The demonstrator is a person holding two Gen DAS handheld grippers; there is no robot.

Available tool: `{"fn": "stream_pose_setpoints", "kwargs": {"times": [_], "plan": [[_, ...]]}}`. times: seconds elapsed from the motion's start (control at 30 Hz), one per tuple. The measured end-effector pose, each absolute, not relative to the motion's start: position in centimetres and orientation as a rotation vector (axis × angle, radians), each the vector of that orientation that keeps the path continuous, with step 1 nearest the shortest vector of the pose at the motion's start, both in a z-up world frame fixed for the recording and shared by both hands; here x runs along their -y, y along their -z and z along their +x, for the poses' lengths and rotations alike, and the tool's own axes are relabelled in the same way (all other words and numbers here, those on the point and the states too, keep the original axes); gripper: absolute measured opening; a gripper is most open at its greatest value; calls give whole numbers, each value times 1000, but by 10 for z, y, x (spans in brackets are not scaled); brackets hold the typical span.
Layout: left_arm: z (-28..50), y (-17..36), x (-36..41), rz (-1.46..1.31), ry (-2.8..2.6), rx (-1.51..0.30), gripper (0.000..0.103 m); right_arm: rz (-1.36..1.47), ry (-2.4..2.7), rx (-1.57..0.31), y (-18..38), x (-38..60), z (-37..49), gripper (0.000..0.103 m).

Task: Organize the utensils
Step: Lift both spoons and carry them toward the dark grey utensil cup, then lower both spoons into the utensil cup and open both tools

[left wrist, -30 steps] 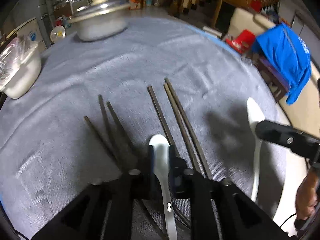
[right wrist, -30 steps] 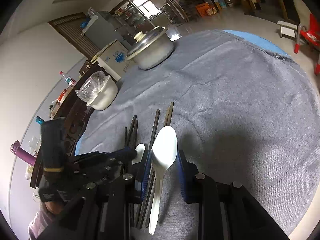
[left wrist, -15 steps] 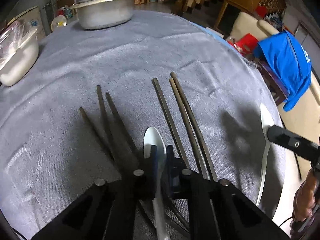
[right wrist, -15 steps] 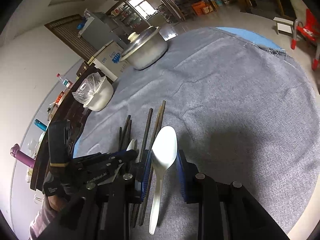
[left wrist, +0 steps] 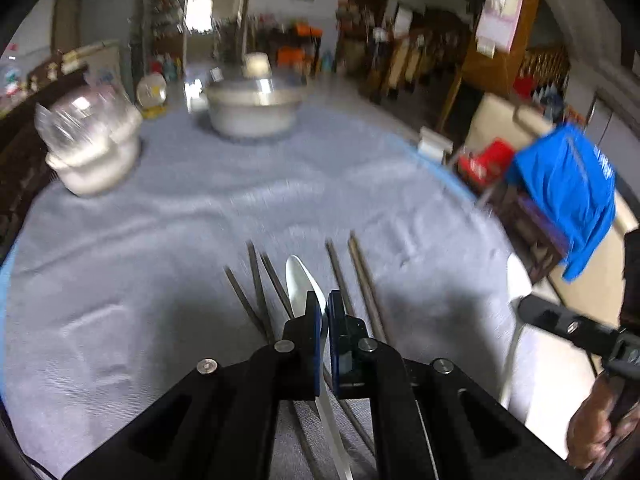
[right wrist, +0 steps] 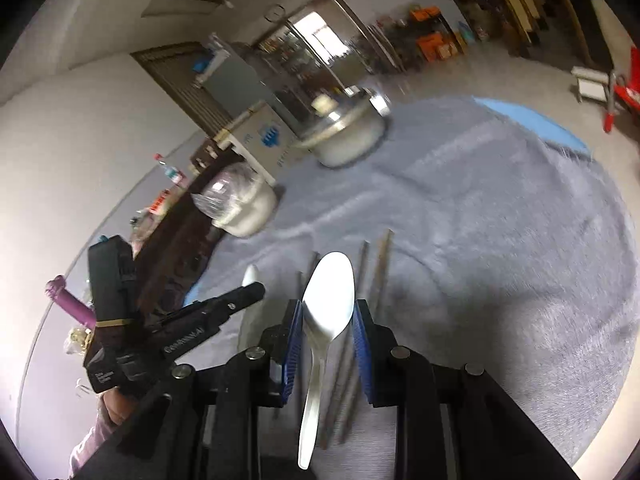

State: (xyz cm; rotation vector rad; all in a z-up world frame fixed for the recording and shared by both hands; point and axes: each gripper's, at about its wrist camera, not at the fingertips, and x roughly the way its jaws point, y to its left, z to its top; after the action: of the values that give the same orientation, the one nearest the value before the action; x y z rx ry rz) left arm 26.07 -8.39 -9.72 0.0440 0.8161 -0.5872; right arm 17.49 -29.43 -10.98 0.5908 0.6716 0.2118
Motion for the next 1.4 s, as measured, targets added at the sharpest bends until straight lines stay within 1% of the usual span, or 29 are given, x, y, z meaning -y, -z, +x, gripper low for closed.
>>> {"fn": "stream_pose_setpoints", "kwargs": {"times": [0.17, 0.3, 0.5, 0.8, 1.1, 1.4], "plan": [[220, 49, 50, -97, 564, -655, 4, 537, -244, -563, 77, 270, 155, 28], [183, 31, 27, -199, 554, -558, 4, 497, -271, -491, 59, 247, 136, 28], [137, 42, 18, -274, 543, -444, 4, 410, -262, -435, 55, 219, 111, 28], [92, 73, 27, -185, 492, -274, 4, 323, -240, -419, 65, 201, 88, 28], [77, 101, 24, -143, 479, -327, 4, 245, -243, -444, 77, 193, 77, 28], [60, 108, 16, -120, 487, -367, 4, 225, -271, -458, 77, 193, 65, 28]]}}
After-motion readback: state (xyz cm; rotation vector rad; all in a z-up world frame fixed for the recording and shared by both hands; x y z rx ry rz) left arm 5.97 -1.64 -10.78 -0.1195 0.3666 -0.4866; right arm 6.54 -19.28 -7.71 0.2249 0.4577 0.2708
